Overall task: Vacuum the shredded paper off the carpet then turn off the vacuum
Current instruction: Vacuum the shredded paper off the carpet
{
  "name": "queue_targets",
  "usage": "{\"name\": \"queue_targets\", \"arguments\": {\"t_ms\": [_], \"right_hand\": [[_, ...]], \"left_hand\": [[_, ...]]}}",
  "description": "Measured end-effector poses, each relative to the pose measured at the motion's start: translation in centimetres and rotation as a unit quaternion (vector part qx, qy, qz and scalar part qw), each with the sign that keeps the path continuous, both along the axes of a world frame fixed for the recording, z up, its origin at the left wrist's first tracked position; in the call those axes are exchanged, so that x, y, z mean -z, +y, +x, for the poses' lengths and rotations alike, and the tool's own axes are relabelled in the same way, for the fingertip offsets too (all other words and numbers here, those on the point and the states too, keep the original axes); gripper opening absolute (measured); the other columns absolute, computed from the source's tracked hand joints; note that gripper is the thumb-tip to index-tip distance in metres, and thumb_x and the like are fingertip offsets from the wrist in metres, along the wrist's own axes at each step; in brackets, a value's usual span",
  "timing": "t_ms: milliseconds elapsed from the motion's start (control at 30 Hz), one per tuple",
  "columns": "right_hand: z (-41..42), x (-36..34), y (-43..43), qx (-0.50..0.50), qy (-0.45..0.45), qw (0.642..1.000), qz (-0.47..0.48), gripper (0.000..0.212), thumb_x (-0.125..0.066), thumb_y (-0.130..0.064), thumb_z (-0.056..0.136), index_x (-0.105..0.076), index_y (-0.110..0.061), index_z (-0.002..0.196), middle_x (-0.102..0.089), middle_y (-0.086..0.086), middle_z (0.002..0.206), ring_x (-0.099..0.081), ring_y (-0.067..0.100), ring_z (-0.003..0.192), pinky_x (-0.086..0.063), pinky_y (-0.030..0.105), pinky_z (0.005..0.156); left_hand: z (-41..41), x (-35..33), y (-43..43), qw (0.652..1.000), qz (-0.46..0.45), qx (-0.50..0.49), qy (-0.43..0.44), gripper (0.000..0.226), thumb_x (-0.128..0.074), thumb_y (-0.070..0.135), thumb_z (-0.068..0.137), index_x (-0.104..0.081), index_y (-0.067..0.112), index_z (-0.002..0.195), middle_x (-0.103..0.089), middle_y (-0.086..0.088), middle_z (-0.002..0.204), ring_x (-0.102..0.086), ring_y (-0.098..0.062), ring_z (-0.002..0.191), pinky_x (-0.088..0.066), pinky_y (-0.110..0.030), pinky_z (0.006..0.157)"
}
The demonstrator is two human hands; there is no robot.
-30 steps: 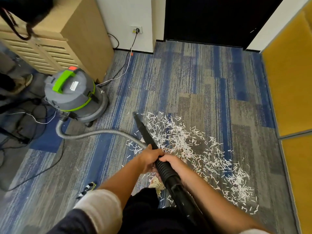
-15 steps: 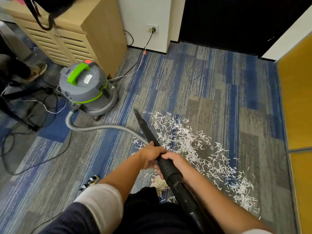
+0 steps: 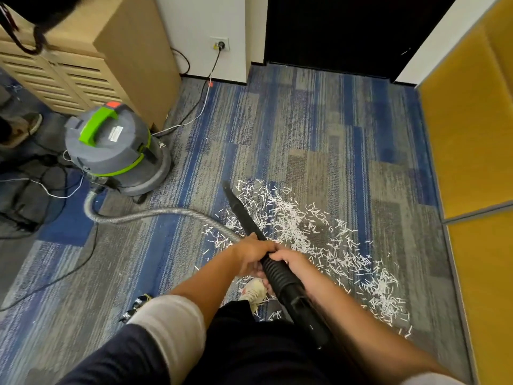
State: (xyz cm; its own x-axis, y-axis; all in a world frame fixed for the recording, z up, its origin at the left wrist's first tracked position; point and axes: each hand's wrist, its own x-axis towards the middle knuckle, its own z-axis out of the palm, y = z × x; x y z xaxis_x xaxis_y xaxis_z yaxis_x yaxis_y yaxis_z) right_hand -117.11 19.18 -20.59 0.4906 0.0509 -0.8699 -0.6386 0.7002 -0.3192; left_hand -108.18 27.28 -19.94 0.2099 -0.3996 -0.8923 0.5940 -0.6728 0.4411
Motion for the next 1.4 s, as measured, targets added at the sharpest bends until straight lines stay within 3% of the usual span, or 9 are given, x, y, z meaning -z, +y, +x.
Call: {"name": "queue_targets", "arguments": {"t_ms": [200,333,433,567,867,967,1167,1267,1400], "right_hand": [[-0.3,-0.5,0.1,0.002,0.013,1.0,0.006,0.024,-0.038,-0.002,0.093,-0.049,-0.019,0.105,-0.054,0.021,0.072,-0.055,0.026,0.039,-0.049,0.029,0.037],[-1.2,-0.8,-0.7,-0.006,0.041,0.999,0.029,0.021,-0.044,-0.013,0.087,-0.053,0.005,0.092,-0.056,0.02,0.066,-0.056,0.024,0.039,-0.049,0.024,0.038],[-1.8,-1.1,-1.6,0.008,0.018,0.998,0.054,0.032,-0.053,-0.015,0.074,-0.051,0.005,0.099,-0.057,0.02,0.071,-0.057,0.026,0.049,-0.051,0.027,0.043],[-1.1,-1.6,-2.6,0.005,-0.035,0.999,0.024,0.025,-0.043,-0.003,0.087,-0.047,-0.011,0.11,-0.056,0.02,0.072,-0.056,0.027,0.051,-0.052,0.03,0.043],[9.5,-1.0,-1.2,0.001,-0.044,0.999,0.01,0.023,-0.041,-0.001,0.089,-0.051,-0.016,0.105,-0.054,0.018,0.071,-0.055,0.023,0.042,-0.049,0.027,0.039],[15.2,-1.3,0.1,-0.003,-0.06,0.998,-0.01,0.023,-0.039,0.001,0.09,-0.05,-0.016,0.1,-0.053,0.018,0.072,-0.055,0.021,0.04,-0.049,0.025,0.038],[23.9,-1.2,0.9,0.002,-0.07,0.997,-0.018,0.018,-0.043,0.001,0.089,-0.051,-0.008,0.102,-0.056,0.021,0.073,-0.057,0.025,0.046,-0.049,0.026,0.04],[26.8,-0.5,0.8,0.014,-0.063,0.998,-0.012,0.013,-0.044,0.003,0.088,-0.05,-0.005,0.098,-0.055,0.021,0.073,-0.056,0.024,0.043,-0.049,0.026,0.039],[28.2,0.0,0.6,0.034,-0.048,0.998,-0.004,0.017,-0.044,0.005,0.088,-0.048,-0.005,0.101,-0.055,0.023,0.078,-0.057,0.024,0.043,-0.049,0.027,0.038]], "left_hand": [[-0.4,-0.2,0.0,1.0,0.001,-0.016,0.006,0.035,-0.048,0.011,0.097,-0.018,0.021,0.112,-0.056,-0.014,0.08,-0.05,-0.011,0.036,-0.046,-0.022,0.041],[-1.2,0.1,-1.1,0.999,0.005,-0.031,-0.017,0.07,-0.05,0.011,0.096,-0.004,0.015,0.149,-0.055,-0.015,0.081,-0.046,-0.012,0.038,-0.043,-0.023,0.039],[-1.6,0.1,-2.2,0.997,-0.013,-0.07,-0.02,0.074,-0.053,0.01,0.094,-0.003,0.012,0.15,-0.055,-0.019,0.109,-0.055,-0.015,0.05,-0.047,-0.023,0.04],[-0.6,-0.3,-2.6,0.994,-0.038,-0.095,-0.034,0.037,-0.054,0.008,0.093,-0.028,0.016,0.118,-0.055,-0.019,0.111,-0.058,-0.022,0.066,-0.052,-0.029,0.05],[9.9,0.3,-1.4,0.996,-0.029,-0.068,-0.046,0.017,-0.053,0.007,0.092,-0.039,0.015,0.093,-0.055,-0.017,0.105,-0.06,-0.027,0.074,-0.057,-0.034,0.058],[15.8,0.4,-0.3,0.998,-0.022,-0.048,-0.042,0.019,-0.053,0.007,0.092,-0.041,0.012,0.106,-0.055,-0.017,0.103,-0.06,-0.031,0.081,-0.055,-0.047,0.077],[24.7,0.9,0.3,0.997,-0.019,-0.068,-0.022,0.068,-0.05,0.006,0.095,-0.009,0.017,0.149,-0.054,-0.01,0.094,-0.058,-0.023,0.073,-0.054,-0.033,0.061],[27.4,1.6,0.1,0.997,-0.012,-0.069,-0.03,0.034,-0.049,0.007,0.096,-0.031,0.021,0.121,-0.052,-0.007,0.087,-0.057,-0.023,0.073,-0.05,-0.029,0.049],[28.8,1.6,-0.3,0.998,0.007,-0.064,-0.024,0.034,-0.048,0.006,0.096,-0.03,0.026,0.076,-0.051,-0.009,0.09,-0.059,-0.034,0.094,-0.052,-0.05,0.083]]}}
